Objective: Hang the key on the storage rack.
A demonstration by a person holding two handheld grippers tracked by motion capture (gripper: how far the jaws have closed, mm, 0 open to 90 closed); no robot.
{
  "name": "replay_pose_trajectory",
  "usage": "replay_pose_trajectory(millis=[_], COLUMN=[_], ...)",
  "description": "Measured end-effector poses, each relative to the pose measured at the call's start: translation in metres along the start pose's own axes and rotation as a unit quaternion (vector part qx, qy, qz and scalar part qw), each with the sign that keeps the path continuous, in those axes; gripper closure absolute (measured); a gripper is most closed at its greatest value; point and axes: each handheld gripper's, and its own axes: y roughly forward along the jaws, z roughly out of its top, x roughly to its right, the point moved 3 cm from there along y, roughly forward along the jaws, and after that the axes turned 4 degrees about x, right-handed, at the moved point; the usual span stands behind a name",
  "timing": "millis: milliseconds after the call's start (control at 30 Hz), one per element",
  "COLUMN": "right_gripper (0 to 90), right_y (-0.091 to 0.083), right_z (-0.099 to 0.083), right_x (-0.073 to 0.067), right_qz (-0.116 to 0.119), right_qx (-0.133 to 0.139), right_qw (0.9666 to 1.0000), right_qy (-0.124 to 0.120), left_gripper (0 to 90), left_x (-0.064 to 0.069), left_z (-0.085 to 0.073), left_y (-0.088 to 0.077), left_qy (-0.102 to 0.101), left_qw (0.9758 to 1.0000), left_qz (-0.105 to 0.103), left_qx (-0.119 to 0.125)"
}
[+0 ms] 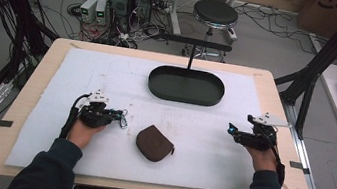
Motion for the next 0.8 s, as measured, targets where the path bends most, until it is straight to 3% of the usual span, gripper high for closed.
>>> replay_pose_trajectory(millis=[200,300,367,400,433,567,600,667,800], right_gripper=[19.5,19.5,19.5,19.5,19.5,19.5,19.5,19.5,19.5], right_y=[-0.002,-0.002,-0.002,-0.002,-0.002,-0.001,0.000,0.001,0.002], right_z=[0.001,0.001,0.001,0.001,0.001,0.002,0.002,0.002,0.001], right_x=[0.000,0.000,0.000,0.000,0.000,0.001,0.000,0.000,-0.002], right_qz=[0.001,0.001,0.000,0.002,0.002,0.006,0.007,0.008,0.015], right_qx=[0.006,0.006,0.009,0.010,0.010,0.011,0.012,0.010,0.008], right_qw=[1.0000,0.9999,0.9999,0.9999,0.9999,0.9999,0.9999,0.9999,0.9999], right_qy=[0.007,0.009,0.007,0.009,0.009,0.008,0.008,0.005,0.000], left_gripper=[88.1,88.0,88.0,88.0,88.2,89.9,89.9,89.9,89.8], left_x=[0.005,0.004,0.004,0.004,0.004,0.002,0.001,0.000,-0.001], left_z=[0.024,0.036,0.045,0.060,0.060,0.100,0.108,0.116,0.106], left_y=[-0.008,-0.009,-0.007,-0.006,-0.006,-0.006,-0.005,0.000,0.001], left_qy=[0.016,0.010,0.015,0.030,0.030,0.046,0.045,0.049,0.051], left_qw=[0.9983,0.9957,0.9950,0.9933,0.9933,0.9889,0.9887,0.9914,0.9941], left_qz=[-0.020,-0.032,-0.035,-0.041,-0.041,-0.056,-0.055,-0.044,-0.039], left_qx=[0.053,0.087,0.092,0.104,0.104,0.130,0.132,0.113,0.088])
